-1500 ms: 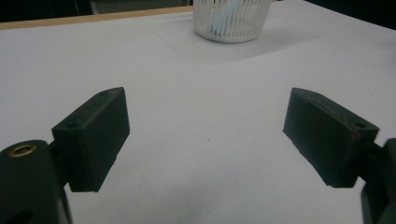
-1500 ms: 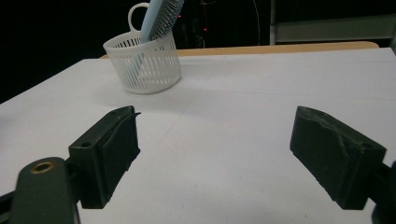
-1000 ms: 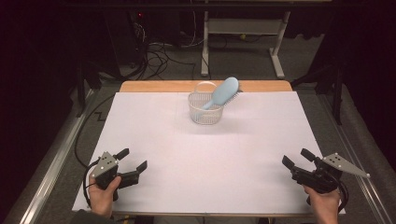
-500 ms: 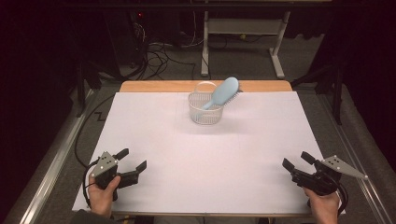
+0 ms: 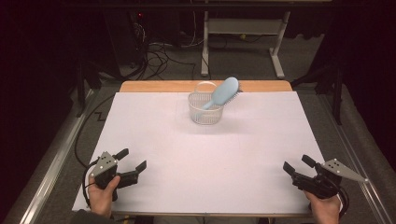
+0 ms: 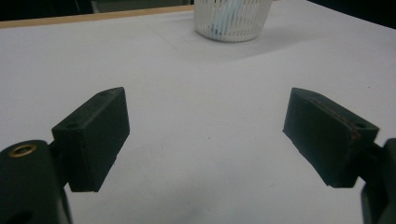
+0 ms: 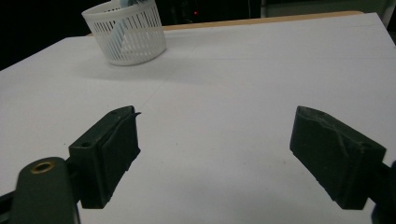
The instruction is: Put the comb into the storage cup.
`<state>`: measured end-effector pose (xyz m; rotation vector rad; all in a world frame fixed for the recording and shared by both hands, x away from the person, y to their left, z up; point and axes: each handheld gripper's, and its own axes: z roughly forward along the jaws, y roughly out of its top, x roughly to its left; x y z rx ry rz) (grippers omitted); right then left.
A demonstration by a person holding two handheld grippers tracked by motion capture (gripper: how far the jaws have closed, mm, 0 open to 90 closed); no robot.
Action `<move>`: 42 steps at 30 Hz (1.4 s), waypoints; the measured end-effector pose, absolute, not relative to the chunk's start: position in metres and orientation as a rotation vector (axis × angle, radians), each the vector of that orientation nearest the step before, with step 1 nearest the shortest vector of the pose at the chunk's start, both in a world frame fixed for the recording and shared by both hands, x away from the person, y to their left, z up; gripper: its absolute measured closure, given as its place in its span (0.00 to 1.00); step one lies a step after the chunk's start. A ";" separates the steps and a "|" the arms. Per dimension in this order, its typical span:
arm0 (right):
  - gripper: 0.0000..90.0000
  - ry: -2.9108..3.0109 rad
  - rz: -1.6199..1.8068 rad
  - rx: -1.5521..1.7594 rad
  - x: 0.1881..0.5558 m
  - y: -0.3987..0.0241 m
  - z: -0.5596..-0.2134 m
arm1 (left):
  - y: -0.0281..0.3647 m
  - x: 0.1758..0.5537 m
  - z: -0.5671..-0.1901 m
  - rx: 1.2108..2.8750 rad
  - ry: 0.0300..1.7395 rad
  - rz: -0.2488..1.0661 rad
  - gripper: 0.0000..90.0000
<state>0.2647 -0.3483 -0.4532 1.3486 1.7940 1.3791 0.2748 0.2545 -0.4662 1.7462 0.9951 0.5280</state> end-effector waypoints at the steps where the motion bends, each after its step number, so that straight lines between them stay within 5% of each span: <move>1: 0.18 1.797 1.379 1.348 0.264 -0.349 -0.453 | 0.255 0.275 -0.466 1.742 0.999 0.528 0.17; 42: 0.18 1.797 1.383 1.345 0.257 -0.349 -0.457 | 0.253 0.276 -0.467 1.753 0.992 0.518 0.17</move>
